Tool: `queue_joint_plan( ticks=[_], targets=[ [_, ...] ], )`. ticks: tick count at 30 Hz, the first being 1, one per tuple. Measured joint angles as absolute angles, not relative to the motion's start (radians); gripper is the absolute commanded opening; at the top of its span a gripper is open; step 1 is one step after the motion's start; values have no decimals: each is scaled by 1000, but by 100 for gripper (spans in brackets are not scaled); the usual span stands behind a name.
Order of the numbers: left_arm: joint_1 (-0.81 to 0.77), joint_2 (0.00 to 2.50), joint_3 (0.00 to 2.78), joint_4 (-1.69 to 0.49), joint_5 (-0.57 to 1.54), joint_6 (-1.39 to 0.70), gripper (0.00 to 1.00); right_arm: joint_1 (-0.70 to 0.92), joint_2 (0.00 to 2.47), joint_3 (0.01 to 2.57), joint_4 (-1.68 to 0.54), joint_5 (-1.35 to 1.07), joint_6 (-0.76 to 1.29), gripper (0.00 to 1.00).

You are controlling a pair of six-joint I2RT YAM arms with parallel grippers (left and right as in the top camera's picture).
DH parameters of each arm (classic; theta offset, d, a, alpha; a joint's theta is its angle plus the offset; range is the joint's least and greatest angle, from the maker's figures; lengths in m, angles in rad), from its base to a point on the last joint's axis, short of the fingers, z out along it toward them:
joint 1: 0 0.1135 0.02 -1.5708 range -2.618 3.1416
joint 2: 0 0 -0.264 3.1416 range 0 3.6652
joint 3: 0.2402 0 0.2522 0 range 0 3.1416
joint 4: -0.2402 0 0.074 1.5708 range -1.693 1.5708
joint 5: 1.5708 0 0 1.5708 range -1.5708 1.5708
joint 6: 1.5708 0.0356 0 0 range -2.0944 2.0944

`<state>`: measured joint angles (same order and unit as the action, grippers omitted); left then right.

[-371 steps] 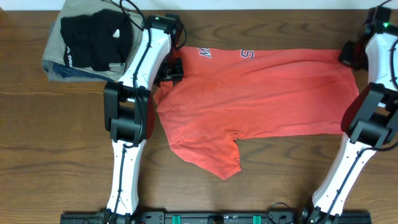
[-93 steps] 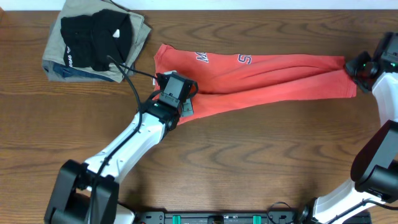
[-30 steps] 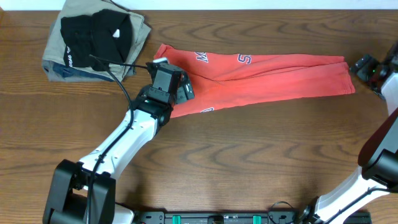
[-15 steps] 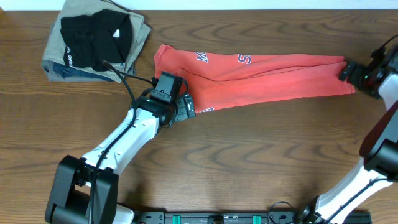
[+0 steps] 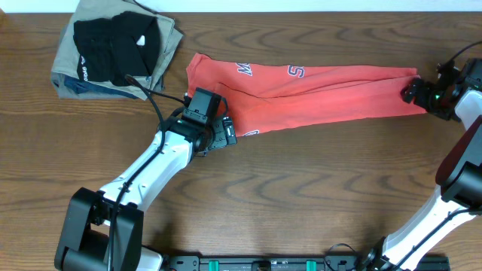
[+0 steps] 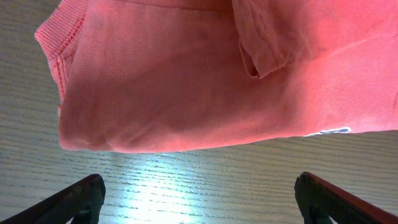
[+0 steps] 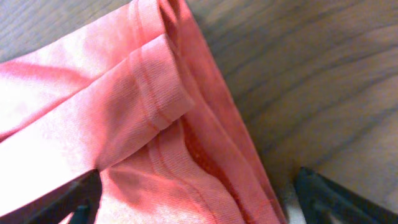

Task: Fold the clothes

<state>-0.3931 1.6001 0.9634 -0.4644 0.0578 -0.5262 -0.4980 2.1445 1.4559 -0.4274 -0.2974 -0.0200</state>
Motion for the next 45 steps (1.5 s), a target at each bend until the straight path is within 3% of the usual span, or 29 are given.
queue_joint_plan(
  ticks=[3, 6, 10, 12, 21, 31, 45],
  targets=[
    [-393, 1600, 963, -466, 59, -526, 98, -493, 2147, 1456, -435, -305, -28, 80],
    [-393, 1600, 963, -468, 65, -526, 98, -483, 2149, 1456, -437, -307, -34, 63],
    [-393, 1600, 963, -480, 70, -526, 98, -461, 2152, 1456, -445, -296, -16, 19],
    [-393, 1600, 963, -493, 72, -526, 98, -453, 2154, 1456, -451, -288, -1, 3],
    [-393, 1600, 963, -528, 73, -527, 98, -445, 2153, 1465, -488, -255, 140, 1],
    [-393, 1600, 963, -633, 88, -526, 98, -440, 2116, 1474, -632, -65, 341, 1],
    [-393, 1600, 963, -687, 218, -519, 98, -524, 1854, 1464, -744, -11, 352, 1]
  ],
)
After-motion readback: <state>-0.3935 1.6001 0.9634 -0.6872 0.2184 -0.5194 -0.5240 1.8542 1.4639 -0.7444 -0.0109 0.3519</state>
